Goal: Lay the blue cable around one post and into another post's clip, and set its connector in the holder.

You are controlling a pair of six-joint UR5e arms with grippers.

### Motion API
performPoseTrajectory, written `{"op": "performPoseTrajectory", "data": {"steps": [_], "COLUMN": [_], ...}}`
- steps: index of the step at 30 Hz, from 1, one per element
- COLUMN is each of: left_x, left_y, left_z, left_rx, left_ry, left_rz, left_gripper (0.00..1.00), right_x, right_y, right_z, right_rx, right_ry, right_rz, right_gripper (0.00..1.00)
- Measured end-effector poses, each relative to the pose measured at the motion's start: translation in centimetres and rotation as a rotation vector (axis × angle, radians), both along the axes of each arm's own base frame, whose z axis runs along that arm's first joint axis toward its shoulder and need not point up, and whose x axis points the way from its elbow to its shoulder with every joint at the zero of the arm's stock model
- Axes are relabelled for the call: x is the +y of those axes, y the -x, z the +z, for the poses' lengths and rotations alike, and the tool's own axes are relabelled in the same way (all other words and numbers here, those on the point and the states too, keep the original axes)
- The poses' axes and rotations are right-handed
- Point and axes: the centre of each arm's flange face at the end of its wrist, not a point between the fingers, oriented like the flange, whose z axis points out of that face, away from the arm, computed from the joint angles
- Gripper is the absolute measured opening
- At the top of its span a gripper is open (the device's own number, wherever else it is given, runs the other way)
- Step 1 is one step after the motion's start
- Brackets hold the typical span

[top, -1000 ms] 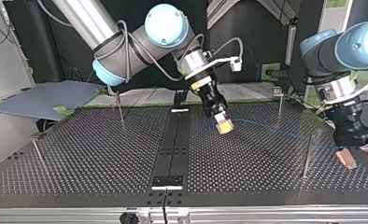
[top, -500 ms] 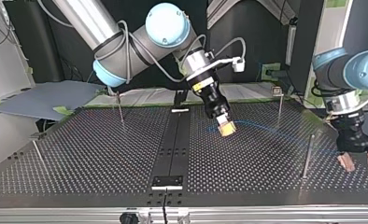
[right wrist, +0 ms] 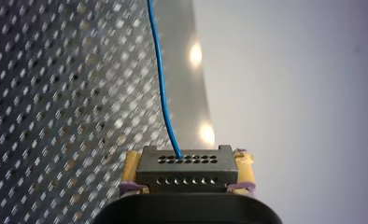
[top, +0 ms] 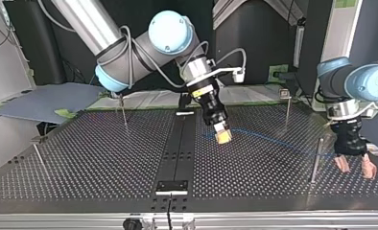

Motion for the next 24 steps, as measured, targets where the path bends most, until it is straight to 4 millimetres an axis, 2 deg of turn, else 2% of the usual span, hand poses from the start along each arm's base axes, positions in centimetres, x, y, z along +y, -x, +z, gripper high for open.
{"op": "performPoseTrajectory", "data": {"steps": [5,9,15,24], "left_x": [-0.3,-0.6,-2.3,-3.8], "left_y": [-0.2,-0.3,-0.5,-0.5], "left_z": [-1.5,-2.3,-6.0,-6.9], "left_rx": [0.030,0.046,0.123,0.140], "left_ry": [0.004,0.004,0.001,-0.001], "left_rz": [-0.004,-0.010,-0.021,-0.037], "left_gripper": [1.00,1.00,1.00,1.00], "right_x": [-1.2,-2.4,-2.8,-4.9], "right_y": [1.1,2.3,4.1,7.1], "right_z": [-1.1,-2.9,-6.2,-10.1], "right_rx": [0.038,0.088,0.168,0.152], "right_ry": [-0.040,-0.081,-0.150,-0.202], "right_rz": [-0.062,-0.120,-0.192,-0.319], "right_gripper": [0.02,0.02,0.02,0.02]}}
